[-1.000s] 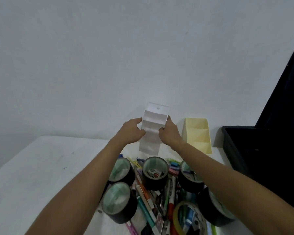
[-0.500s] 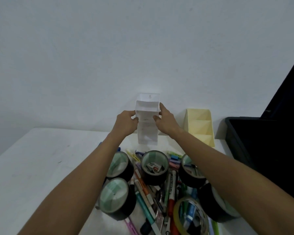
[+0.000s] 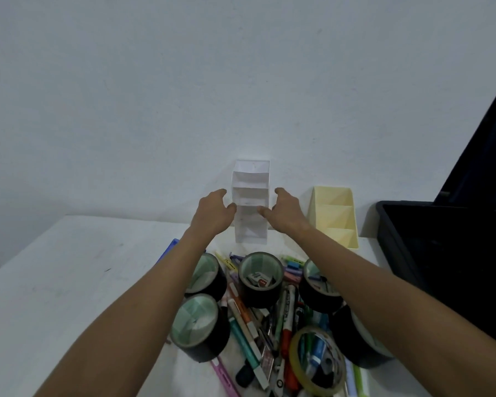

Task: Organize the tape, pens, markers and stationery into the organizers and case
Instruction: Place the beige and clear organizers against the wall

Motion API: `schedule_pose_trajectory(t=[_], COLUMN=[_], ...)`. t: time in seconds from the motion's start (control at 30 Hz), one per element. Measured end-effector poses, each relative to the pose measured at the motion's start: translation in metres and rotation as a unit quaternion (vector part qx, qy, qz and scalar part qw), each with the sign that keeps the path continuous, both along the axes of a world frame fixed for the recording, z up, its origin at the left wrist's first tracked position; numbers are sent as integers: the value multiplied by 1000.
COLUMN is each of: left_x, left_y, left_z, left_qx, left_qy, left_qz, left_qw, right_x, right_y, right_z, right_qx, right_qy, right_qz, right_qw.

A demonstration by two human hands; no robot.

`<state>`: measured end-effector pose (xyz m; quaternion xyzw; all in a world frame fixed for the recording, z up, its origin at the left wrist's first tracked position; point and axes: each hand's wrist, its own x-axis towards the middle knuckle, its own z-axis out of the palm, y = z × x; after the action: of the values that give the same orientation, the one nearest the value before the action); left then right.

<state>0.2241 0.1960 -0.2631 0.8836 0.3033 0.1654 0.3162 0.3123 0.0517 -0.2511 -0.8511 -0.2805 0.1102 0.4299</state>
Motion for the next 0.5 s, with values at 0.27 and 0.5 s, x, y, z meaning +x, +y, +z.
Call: schedule_pose_trajectory(t=[0.27,0.5], left_x=[-75,-105], left_y=[-15,-35], left_z=[17,-6], left_qx=[51,61], left_qy=[175,285], left_qz=[-71,-99], left_qw=[981,952], right_x=[-46,-87], right_y=[-35,-51], right_z=[3,-4], right_qx=[-175,-385], right_qy=[-79,-134], right_qz=[146,252], right_qw=[970,878])
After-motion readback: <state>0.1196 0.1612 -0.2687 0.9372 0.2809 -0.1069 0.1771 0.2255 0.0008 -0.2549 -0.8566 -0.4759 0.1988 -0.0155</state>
